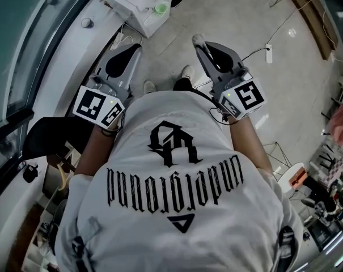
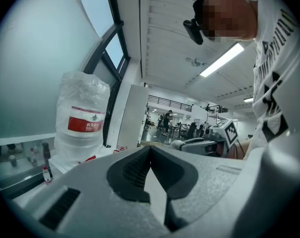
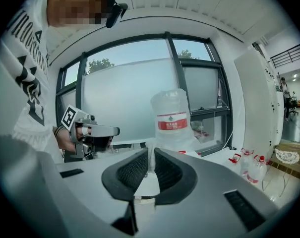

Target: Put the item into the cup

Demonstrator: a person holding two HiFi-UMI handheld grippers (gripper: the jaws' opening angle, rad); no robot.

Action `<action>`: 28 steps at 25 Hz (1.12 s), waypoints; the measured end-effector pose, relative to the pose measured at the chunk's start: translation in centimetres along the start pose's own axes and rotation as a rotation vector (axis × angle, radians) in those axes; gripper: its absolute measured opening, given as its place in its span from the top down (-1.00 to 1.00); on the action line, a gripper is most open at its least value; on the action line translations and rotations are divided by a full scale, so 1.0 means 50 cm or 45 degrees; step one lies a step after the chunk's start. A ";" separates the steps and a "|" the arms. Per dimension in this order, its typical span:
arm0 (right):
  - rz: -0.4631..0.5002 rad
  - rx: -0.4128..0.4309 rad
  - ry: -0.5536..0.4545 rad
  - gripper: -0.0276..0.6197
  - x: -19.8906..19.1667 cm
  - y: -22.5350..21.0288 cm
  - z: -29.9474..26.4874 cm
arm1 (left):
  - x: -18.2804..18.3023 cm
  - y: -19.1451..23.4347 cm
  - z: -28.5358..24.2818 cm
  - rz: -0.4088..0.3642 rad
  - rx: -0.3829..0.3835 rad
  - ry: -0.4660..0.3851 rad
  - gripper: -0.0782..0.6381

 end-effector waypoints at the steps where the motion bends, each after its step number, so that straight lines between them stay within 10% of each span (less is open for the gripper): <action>1: 0.007 0.018 0.000 0.79 0.001 -0.018 0.002 | 0.003 -0.003 -0.014 0.010 0.016 -0.003 0.74; 13: 0.092 0.215 0.026 0.79 -0.001 -0.213 0.045 | 0.045 -0.060 -0.172 0.015 0.206 -0.031 0.74; 28: 0.135 0.299 0.063 0.79 0.014 -0.259 -0.010 | 0.041 -0.010 -0.242 0.019 0.263 0.006 0.74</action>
Point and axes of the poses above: the fingertips, and each gripper's own axes: z backward along the fingers, y to its left, x out of its top, the point moved 2 cm from there along z, backward along the fingers, and after that the axes turned 10 degrees about y, right-handed, at the moved point
